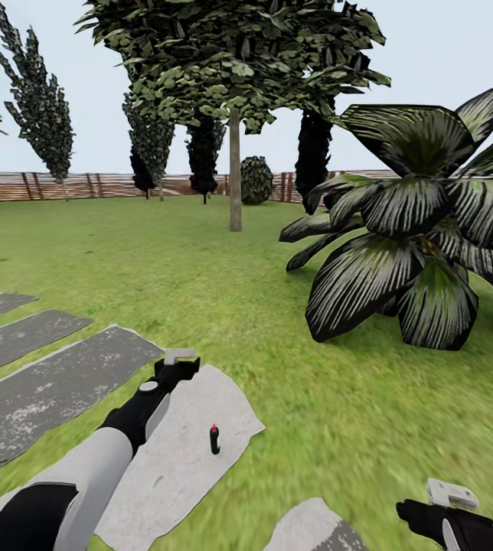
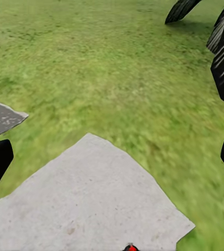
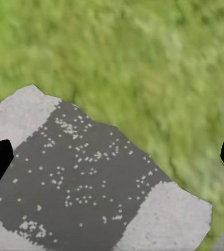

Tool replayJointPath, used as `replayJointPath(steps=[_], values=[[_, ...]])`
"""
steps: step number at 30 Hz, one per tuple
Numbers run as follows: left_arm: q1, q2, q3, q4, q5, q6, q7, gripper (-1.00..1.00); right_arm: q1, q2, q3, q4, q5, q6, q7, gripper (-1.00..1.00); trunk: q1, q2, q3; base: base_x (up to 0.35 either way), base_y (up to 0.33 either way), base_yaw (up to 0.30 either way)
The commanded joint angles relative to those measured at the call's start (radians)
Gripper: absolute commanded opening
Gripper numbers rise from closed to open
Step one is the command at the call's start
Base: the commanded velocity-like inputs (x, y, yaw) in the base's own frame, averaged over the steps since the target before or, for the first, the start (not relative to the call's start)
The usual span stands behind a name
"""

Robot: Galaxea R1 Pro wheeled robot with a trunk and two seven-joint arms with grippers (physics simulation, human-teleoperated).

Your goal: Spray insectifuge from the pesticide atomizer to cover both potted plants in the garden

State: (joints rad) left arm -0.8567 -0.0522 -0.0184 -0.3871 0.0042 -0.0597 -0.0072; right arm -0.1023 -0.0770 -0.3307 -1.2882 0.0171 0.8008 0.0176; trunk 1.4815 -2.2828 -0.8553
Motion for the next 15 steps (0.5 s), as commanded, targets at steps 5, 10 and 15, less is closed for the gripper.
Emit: replayJointPath(steps=[5,10,15], values=[[-0.001,0.002,-0.002,0.002,0.0,-0.038,-0.001,1.0,0.0,0.0,-0.002,-0.077,-0.002,0.005,0.003,1.0,-0.019,0.035,0.007,0.0,0.0,0.0],[0.0,0.0,-0.003,0.003,0.0,-0.057,-0.001,1.0,0.0,0.002,0.001,-0.102,-0.004,0.005,0.003,1.0,-0.039,0.07,0.015,0.0,0.0,0.0],[-0.001,0.0,-0.002,0.004,0.002,-0.059,0.0,1.0,0.0,0.003,0.004,-0.106,-0.003,0.005,0.002,1.0,-0.058,0.105,0.022,0.0,0.0,0.0]])
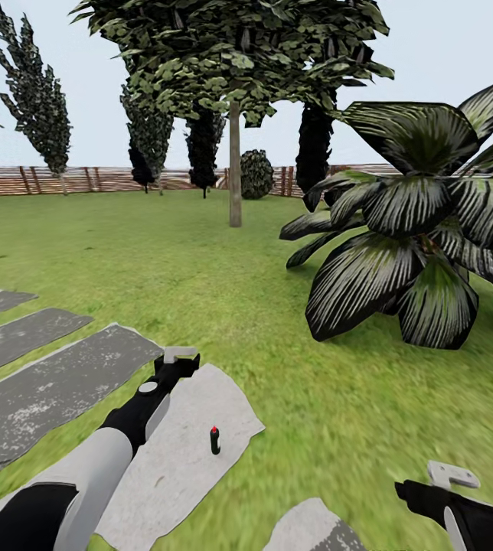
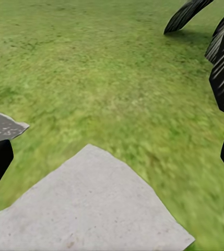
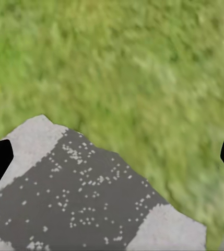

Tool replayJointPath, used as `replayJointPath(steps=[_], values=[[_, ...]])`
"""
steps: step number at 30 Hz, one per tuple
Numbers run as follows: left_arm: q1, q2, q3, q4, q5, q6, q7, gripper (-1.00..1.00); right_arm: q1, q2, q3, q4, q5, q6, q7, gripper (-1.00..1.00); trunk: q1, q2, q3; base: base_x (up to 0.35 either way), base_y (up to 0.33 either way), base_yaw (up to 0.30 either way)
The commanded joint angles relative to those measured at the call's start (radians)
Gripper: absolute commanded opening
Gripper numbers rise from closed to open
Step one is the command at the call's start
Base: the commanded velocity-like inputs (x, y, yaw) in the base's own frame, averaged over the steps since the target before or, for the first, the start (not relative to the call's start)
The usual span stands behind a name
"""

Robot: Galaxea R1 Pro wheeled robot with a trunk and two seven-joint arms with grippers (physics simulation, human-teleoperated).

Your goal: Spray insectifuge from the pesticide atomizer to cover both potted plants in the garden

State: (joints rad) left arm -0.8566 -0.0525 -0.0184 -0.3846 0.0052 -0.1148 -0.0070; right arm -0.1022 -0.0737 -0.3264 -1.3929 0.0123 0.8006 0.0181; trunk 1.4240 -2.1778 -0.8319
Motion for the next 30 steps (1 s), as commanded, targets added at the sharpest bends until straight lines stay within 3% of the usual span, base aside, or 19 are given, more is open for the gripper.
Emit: replayJointPath(steps=[1,4,12,30], values=[[-0.001,0.001,-0.002,0.001,0.001,-0.003,-0.001,1.0,-0.001,0.0,0.0,-0.001,0.001,0.005,0.002,1.0,-0.004,0.007,0.001,0.0,0.0,0.0],[-0.001,0.001,-0.002,0.001,0.001,-0.004,-0.001,1.0,-0.001,0.0,0.0,-0.002,0.001,0.005,0.002,1.0,-0.016,0.028,0.005,0.0,0.0,0.0],[-0.001,0.001,-0.002,0.001,-0.001,-0.005,0.001,1.0,-0.001,0.0,0.0,-0.002,0.001,0.005,0.002,1.0,-0.016,0.028,0.002,0.0,0.0,0.0],[-0.001,0.002,-0.001,0.001,0.0,-0.006,0.001,1.0,-0.001,0.0,0.0,-0.001,0.001,0.005,0.002,1.0,0.053,-0.098,-0.076,0.0,0.0,0.0]])
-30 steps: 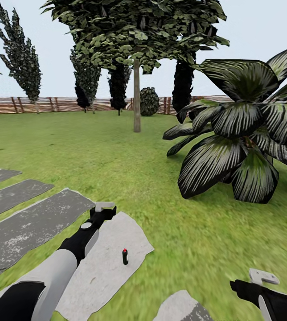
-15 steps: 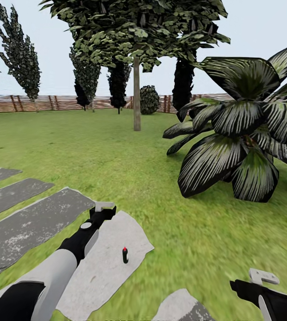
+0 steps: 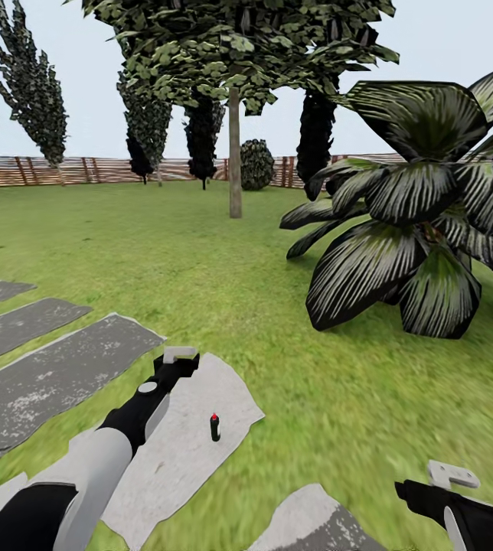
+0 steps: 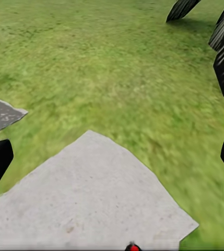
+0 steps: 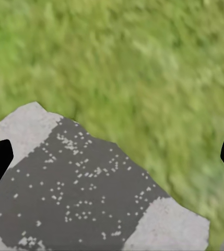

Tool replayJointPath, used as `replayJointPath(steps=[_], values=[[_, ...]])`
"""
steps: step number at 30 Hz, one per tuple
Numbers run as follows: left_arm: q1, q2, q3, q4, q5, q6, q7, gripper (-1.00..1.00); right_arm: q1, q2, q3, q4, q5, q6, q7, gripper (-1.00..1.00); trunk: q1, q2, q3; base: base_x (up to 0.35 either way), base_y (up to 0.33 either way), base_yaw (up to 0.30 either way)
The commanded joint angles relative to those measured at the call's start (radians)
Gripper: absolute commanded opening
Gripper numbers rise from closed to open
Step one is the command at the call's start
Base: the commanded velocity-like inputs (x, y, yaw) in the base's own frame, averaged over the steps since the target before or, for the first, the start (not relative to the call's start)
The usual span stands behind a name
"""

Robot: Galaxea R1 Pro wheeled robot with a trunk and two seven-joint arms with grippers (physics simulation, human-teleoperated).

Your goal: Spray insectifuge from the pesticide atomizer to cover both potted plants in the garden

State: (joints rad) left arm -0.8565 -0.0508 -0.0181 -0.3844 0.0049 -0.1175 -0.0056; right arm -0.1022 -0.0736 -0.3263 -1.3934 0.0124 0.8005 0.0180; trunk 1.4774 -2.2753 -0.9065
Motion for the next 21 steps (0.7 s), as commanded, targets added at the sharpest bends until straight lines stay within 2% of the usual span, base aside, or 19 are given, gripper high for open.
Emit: replayJointPath(steps=[1,11,21], values=[[-0.001,0.0,-0.002,0.001,0.0,-0.003,-0.001,1.0,-0.001,0.0,0.0,-0.001,0.001,0.005,0.002,1.0,0.004,-0.008,-0.006,0.0,0.0,0.0],[0.0,-0.001,-0.002,-0.001,-0.002,-0.007,-0.001,1.0,-0.001,-0.003,-0.006,-0.004,0.0,0.005,0.003,1.0,0.042,-0.078,-0.053,0.0,0.0,0.0],[0.0,-0.001,-0.002,0.0,0.0,-0.04,-0.001,1.0,-0.001,0.0,0.0,-0.005,0.001,0.004,0.002,1.0,0.08,-0.148,-0.093,0.0,0.0,0.0]])
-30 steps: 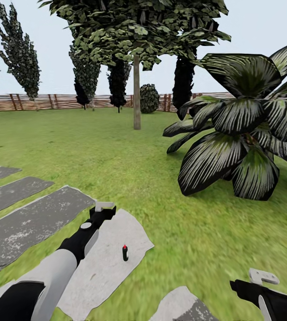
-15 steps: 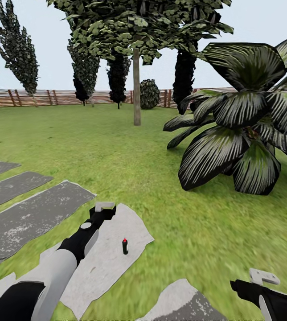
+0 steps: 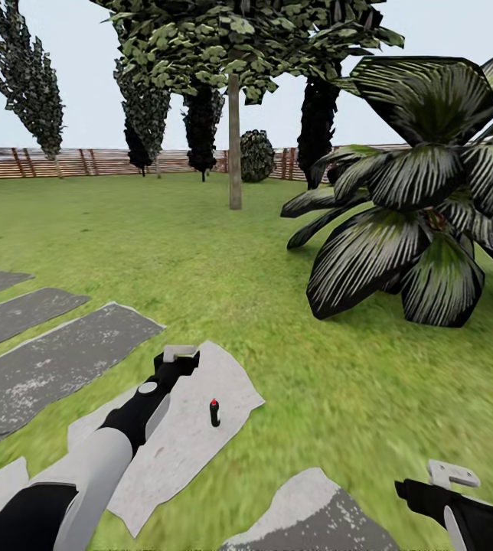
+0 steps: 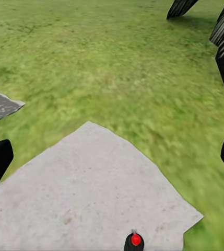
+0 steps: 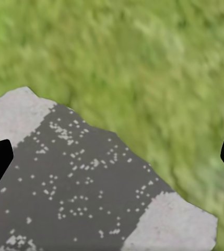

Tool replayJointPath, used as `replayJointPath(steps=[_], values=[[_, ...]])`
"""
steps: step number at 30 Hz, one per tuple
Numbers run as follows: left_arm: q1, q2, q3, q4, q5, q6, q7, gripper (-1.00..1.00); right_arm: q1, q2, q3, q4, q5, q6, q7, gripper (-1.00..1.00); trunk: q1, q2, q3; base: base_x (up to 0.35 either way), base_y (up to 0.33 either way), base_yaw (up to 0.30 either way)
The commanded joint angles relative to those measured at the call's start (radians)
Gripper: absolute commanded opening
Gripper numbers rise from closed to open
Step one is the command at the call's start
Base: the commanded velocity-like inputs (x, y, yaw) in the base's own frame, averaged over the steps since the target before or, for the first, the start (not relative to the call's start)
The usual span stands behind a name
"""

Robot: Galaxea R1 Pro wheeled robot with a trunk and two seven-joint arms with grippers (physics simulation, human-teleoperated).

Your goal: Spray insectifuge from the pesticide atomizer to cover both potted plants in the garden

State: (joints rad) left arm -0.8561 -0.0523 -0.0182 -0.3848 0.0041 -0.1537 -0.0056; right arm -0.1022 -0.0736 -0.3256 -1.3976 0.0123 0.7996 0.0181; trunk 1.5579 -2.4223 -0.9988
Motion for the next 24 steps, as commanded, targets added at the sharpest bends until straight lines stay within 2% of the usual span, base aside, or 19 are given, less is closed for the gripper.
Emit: replayJointPath(steps=[1,11,24], values=[[-0.001,0.0,-0.002,0.001,0.0,-0.004,-0.001,1.0,-0.001,0.0,0.0,-0.001,0.001,0.005,0.002,1.0,0.004,-0.008,-0.004,0.0,0.0,0.0],[-0.001,-0.001,-0.002,0.0,0.0,-0.004,-0.001,1.0,-0.001,0.0,0.0,-0.001,0.002,0.002,0.001,1.0,0.042,-0.078,-0.036,0.0,0.0,0.0],[-0.001,0.001,-0.002,0.001,-0.001,-0.005,0.0,1.0,-0.001,-0.003,-0.004,-0.001,0.001,0.0,0.002,1.0,0.048,-0.081,-0.089,0.0,0.0,0.0]])
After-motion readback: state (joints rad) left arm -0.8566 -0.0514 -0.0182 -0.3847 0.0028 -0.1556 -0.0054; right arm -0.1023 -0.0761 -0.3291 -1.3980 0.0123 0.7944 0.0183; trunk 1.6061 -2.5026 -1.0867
